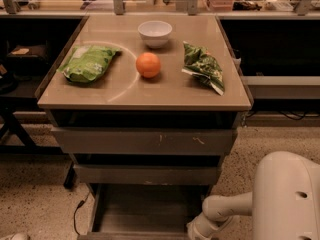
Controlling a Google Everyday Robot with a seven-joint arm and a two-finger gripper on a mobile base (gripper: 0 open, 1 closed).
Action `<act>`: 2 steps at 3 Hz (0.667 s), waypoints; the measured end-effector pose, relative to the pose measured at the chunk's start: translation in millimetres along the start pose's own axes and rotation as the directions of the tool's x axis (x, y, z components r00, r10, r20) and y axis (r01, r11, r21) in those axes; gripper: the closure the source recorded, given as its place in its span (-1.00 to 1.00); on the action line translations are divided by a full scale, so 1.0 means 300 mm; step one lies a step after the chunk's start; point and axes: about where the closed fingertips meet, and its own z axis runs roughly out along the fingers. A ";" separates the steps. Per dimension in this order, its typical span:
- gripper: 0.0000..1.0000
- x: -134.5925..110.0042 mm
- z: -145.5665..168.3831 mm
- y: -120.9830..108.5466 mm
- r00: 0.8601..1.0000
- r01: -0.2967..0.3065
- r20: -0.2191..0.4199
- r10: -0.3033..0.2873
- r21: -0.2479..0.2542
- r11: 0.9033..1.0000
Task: Open bottom drawer
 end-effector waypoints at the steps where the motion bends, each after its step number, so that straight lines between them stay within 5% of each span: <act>1: -1.00 0.001 0.000 0.001 1.000 0.000 0.000 0.000 -0.001 1.000; 2: -1.00 0.026 0.059 -0.015 0.999 -0.014 -0.044 0.012 -0.039 0.999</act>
Offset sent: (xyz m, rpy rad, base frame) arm -0.0062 0.0003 -0.0467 -0.0588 0.1233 0.0526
